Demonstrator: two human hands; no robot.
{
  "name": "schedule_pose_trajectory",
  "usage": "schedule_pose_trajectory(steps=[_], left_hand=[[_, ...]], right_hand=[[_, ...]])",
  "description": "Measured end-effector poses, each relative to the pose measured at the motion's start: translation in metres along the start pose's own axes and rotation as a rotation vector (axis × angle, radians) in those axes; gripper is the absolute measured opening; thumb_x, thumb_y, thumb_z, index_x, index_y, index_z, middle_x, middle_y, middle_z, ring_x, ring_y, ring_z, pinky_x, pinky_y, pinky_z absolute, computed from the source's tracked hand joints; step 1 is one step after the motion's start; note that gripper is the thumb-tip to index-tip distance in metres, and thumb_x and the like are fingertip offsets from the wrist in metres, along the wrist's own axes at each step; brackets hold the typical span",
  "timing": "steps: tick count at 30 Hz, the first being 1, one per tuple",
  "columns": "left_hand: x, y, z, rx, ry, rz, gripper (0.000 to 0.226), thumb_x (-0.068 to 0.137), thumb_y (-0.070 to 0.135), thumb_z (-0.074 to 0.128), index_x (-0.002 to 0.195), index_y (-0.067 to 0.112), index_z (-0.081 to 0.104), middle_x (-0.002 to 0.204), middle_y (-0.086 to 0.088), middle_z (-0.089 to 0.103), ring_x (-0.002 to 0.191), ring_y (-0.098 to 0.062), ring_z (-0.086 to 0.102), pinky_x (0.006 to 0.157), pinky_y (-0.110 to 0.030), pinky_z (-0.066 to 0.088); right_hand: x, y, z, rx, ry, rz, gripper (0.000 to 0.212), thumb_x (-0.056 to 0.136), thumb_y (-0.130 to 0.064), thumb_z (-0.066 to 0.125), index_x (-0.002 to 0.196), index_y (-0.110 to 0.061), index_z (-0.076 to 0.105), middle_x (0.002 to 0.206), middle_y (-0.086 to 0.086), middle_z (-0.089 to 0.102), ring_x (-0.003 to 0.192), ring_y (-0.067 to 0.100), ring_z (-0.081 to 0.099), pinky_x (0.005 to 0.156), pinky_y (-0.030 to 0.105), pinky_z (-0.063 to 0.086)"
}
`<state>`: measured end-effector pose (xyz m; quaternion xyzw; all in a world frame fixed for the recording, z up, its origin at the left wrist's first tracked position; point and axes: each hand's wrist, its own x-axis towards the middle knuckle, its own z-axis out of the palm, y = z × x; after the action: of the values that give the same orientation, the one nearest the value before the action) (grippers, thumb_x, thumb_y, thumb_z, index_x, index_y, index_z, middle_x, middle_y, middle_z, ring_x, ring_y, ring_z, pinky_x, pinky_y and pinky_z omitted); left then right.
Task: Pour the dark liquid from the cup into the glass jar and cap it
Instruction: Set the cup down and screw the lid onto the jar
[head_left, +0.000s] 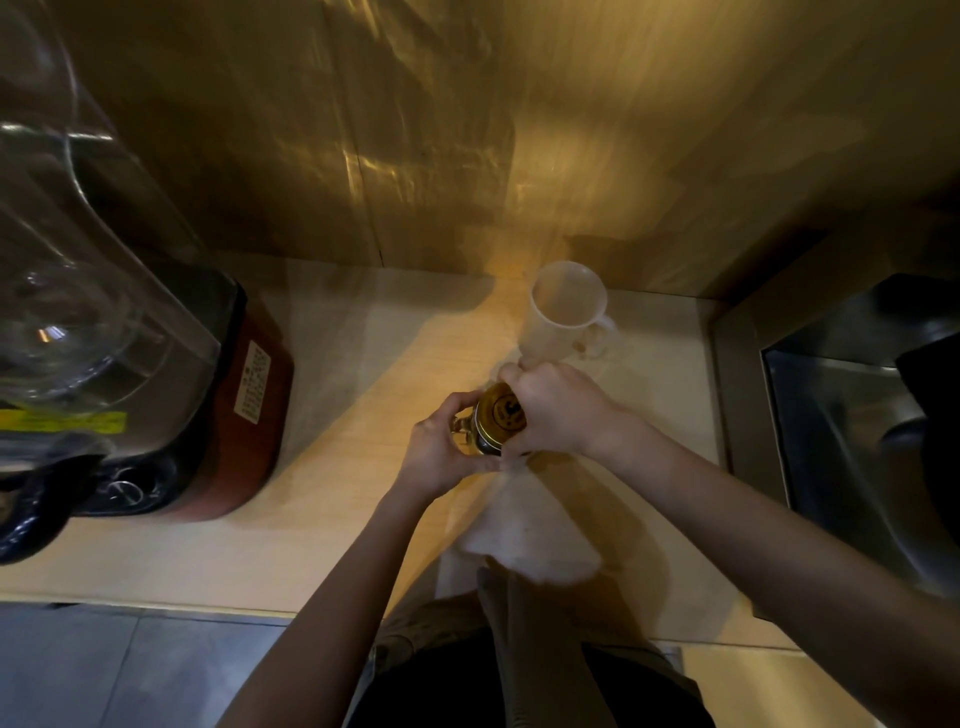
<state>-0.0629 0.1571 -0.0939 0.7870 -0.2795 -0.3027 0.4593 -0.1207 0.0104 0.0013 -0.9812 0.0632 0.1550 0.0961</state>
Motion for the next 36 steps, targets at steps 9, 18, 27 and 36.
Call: schedule_pose_trajectory(steps=[9,18,27,36], left_hand=[[-0.001,0.001,-0.001,0.004,-0.016,0.014,0.082,0.051,0.035,0.085,0.122,0.022,0.047,0.12,0.004,0.059,0.109,-0.009,0.053,0.087,-0.011,0.042],[0.001,-0.001,0.0,0.013,-0.015,0.002,0.085,0.048,0.038,0.086,0.123,0.023,0.048,0.123,0.006,0.059,0.112,-0.007,0.051,0.088,-0.012,0.039],[0.0,-0.001,0.001,0.007,0.003,0.013,0.08,0.051,0.031,0.086,0.121,0.02,0.049,0.114,0.01,0.057,0.102,-0.007,0.054,0.075,0.003,0.034],[0.002,-0.001,-0.001,0.024,-0.019,0.028,0.079,0.051,0.031,0.086,0.121,0.019,0.05,0.115,0.005,0.06,0.098,-0.01,0.056,0.074,-0.002,0.037]], right_hand=[[-0.004,-0.003,-0.003,-0.098,0.147,0.173,0.069,0.079,-0.074,0.041,0.048,-0.013,0.041,0.055,0.003,0.053,0.065,0.026,0.061,0.055,0.028,0.036],[-0.006,0.007,-0.009,-0.254,-0.06,-0.053,0.061,0.068,-0.042,0.076,0.118,-0.014,0.052,0.106,0.009,0.065,0.096,0.029,0.063,0.07,0.033,0.048],[-0.006,0.012,0.011,-0.024,-0.034,-0.137,0.082,0.073,-0.053,0.07,0.135,-0.013,0.034,0.114,0.013,0.046,0.1,0.028,0.052,0.077,0.04,0.051],[-0.012,0.01,0.028,0.138,0.084,-0.023,0.079,0.071,-0.049,0.071,0.131,-0.013,0.037,0.111,0.01,0.045,0.097,0.026,0.05,0.069,0.031,0.04]])
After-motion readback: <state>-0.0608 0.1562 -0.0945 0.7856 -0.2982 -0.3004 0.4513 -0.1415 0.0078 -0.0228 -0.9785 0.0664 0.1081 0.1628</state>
